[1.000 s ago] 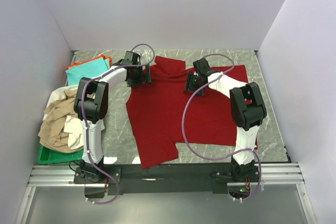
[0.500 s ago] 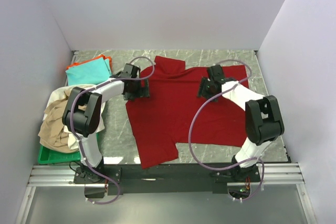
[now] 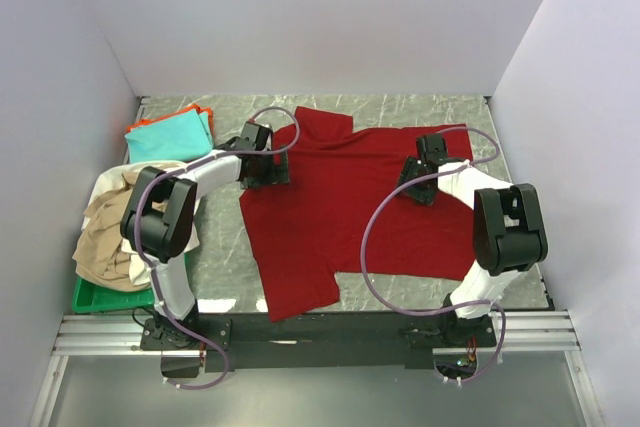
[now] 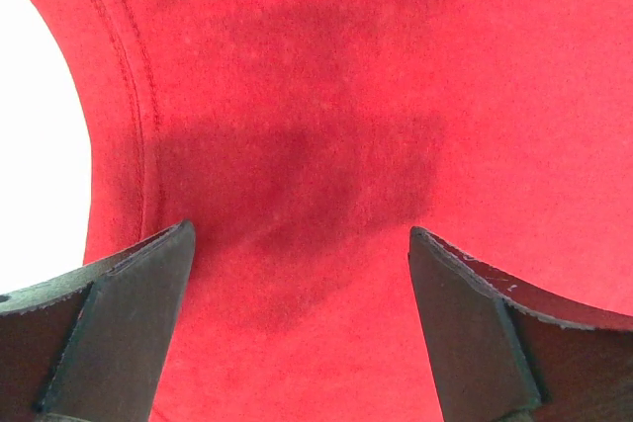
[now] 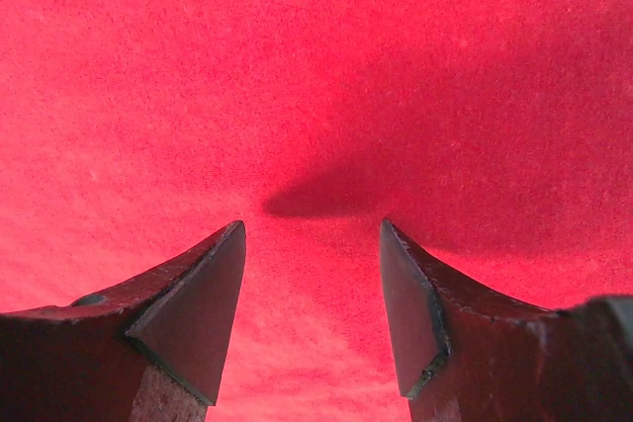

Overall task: Fold and stack the t-shirts
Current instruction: Flatten the tshirt out

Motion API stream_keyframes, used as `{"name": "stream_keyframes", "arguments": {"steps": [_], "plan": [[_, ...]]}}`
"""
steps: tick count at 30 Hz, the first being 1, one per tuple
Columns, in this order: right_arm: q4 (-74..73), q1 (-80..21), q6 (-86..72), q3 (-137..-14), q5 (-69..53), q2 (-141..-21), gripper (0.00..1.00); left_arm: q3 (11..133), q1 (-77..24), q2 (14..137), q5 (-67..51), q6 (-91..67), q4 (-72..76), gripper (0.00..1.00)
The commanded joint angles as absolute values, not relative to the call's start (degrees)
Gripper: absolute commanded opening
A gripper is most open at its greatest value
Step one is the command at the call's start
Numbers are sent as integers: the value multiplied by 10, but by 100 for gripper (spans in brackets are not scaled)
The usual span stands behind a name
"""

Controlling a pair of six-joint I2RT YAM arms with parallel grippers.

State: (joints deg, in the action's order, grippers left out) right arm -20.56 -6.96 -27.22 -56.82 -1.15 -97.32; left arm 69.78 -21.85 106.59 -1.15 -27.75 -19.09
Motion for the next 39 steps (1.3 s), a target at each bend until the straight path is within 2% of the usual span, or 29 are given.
{"name": "stream_keyframes", "arguments": {"steps": [1, 9, 39], "plan": [[-185, -61, -263, -569, -11, -975, 63, 724, -219, 1078, -2, -281, -172, 95], [-185, -44, -257, -572, -23, -983, 60, 749, -211, 1122, -2, -279, -189, 96], [-313, -39, -231, -744, -1, -1114, 61, 876, -163, 1229, -33, -248, -222, 96]]}}
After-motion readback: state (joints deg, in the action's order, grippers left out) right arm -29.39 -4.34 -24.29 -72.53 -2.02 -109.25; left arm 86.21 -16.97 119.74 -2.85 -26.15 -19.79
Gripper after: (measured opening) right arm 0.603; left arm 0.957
